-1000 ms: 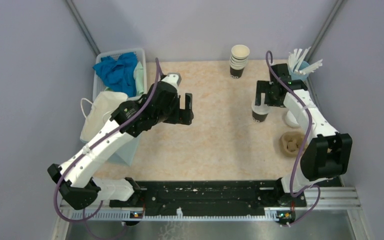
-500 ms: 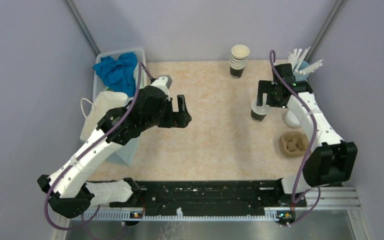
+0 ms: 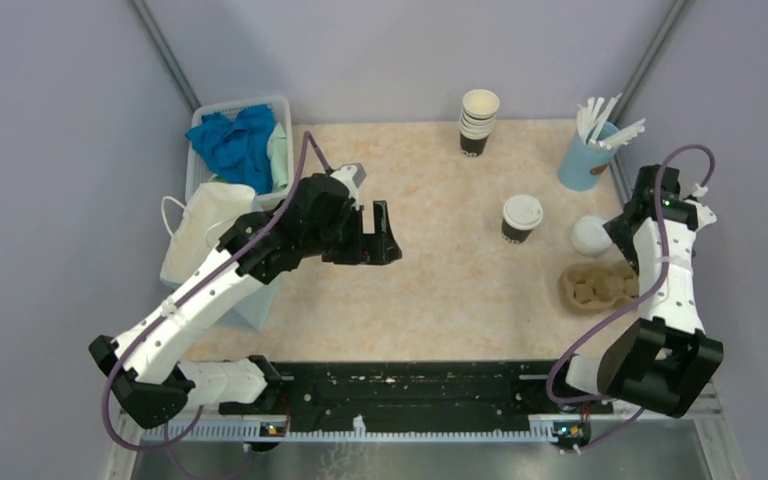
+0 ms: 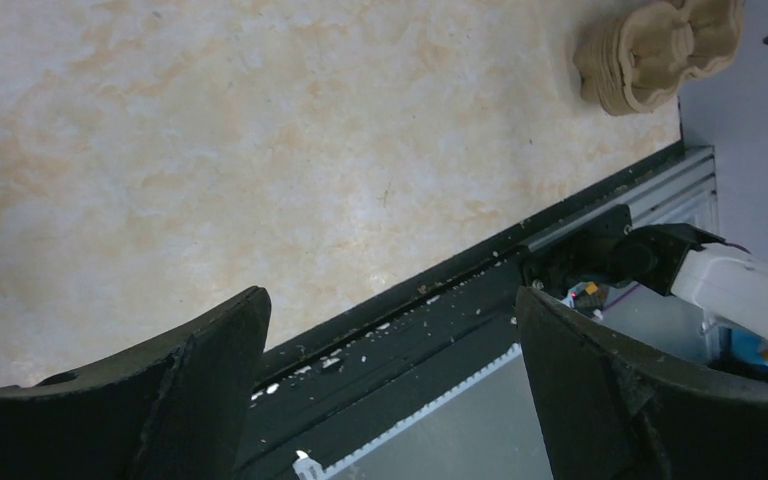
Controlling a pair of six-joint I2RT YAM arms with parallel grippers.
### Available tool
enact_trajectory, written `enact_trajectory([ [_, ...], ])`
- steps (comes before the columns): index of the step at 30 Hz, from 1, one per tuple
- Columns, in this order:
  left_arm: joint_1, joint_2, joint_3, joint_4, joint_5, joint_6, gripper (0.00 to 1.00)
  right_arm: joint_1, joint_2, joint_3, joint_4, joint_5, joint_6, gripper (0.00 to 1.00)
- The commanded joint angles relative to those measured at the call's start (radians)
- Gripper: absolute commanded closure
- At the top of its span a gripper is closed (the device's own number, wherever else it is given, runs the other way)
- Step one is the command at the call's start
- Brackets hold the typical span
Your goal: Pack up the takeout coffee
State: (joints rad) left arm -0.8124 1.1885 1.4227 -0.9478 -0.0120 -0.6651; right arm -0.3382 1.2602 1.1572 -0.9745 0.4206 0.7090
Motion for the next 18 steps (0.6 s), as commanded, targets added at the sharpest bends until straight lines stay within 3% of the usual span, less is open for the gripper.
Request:
enact_trajectory([
  [1,0.004,0.008,-0.016,0.090,0.137,-0.046,0.02,-0.016,0.089,0.006,-0.111,0.090,0.275,0.16],
  [13,0.002,0.054,0.009,0.086,0.186,-0.090,0.02,-0.016,0.251,-0.008,-0.075,0.054,0.407,0.48],
  [18,0.002,0.070,0.009,0.090,0.186,-0.090,0.02,-0.015,0.243,-0.020,-0.062,0.051,0.430,0.52],
])
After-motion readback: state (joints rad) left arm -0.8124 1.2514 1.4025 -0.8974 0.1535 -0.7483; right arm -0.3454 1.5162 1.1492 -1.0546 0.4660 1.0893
